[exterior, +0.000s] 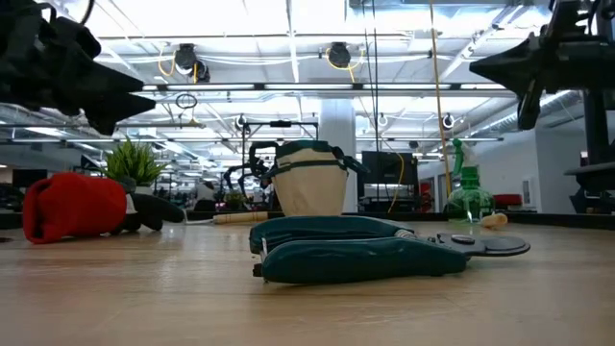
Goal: Pick & Place Garden tools in Gardening bag
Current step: Put the black gloves into the green gardening bag
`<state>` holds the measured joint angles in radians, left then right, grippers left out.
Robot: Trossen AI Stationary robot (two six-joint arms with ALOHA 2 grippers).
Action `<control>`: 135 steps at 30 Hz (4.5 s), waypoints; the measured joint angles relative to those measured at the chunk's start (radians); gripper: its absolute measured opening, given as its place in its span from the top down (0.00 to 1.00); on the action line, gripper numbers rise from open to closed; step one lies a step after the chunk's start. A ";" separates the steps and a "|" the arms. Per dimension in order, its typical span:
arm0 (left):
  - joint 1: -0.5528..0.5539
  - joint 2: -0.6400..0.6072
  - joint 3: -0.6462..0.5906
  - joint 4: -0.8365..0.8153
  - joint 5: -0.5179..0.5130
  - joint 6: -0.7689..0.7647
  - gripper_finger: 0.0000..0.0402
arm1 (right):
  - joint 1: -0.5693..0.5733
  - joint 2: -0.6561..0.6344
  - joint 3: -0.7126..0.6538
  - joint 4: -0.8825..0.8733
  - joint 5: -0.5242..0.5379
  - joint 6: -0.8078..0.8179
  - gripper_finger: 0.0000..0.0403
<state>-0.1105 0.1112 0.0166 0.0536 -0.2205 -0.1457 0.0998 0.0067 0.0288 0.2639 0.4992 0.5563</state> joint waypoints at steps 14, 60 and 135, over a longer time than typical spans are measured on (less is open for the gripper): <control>0.002 0.006 -0.001 0.117 -0.190 -0.001 0.46 | 0.000 0.000 0.000 0.065 0.077 -0.078 1.00; 0.002 1.062 0.972 -1.106 0.015 -0.997 0.42 | 0.000 0.000 0.000 0.064 0.076 -0.108 1.00; -0.036 1.411 0.792 -0.928 0.251 -1.116 0.01 | 0.000 0.000 0.000 0.060 0.077 -0.097 1.00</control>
<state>-0.1463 1.5226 0.8089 -0.8745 0.0302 -1.2620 0.0996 0.0071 0.0288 0.3241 0.5758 0.4593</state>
